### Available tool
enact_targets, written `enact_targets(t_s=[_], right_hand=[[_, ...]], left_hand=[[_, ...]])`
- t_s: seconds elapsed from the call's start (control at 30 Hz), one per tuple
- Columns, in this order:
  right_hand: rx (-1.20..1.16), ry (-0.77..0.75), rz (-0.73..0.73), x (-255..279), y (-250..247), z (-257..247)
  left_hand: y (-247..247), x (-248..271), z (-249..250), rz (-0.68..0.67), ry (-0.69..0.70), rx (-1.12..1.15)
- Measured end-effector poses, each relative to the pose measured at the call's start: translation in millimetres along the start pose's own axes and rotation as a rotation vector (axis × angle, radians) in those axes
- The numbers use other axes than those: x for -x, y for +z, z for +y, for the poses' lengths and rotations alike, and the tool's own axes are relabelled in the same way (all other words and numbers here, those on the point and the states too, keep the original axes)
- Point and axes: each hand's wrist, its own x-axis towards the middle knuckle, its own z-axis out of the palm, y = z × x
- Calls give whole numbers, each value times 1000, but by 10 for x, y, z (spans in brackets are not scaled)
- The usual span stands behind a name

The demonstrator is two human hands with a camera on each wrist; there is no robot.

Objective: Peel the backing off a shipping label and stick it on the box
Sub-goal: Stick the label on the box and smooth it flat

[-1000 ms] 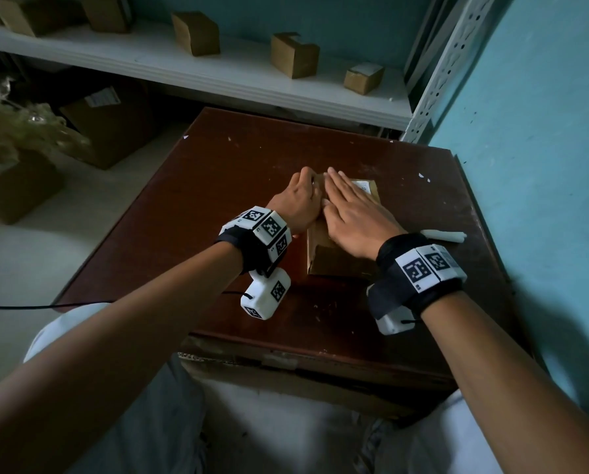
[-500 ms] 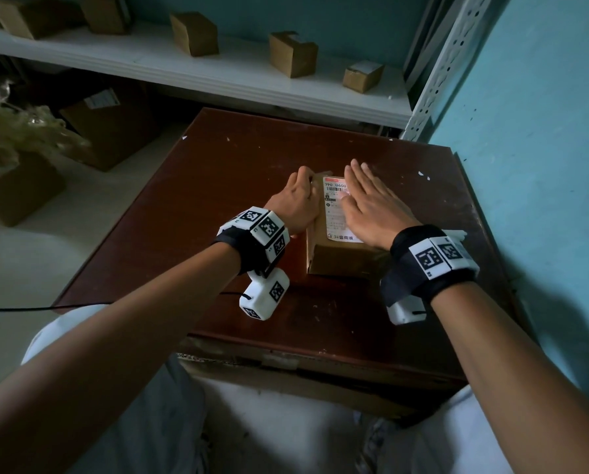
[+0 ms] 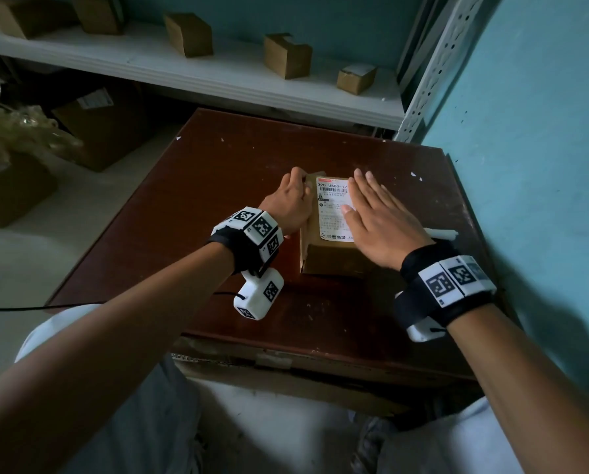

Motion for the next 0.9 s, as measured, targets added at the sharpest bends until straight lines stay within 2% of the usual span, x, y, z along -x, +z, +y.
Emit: enact_targets(t_s=[0.3, 0.73, 0.83, 0.9], right_hand=[[71, -89, 30, 58, 31, -299], [140, -93, 21, 65, 31, -436], [120, -92, 6, 43, 46, -452], [74, -88, -11, 33, 41, -452]], left_hand=[[-15, 29, 27, 1, -20, 15], [-25, 11, 42, -15, -50, 20], [-16, -12, 12, -37, -18, -27], [8, -13, -14, -5, 1, -106]])
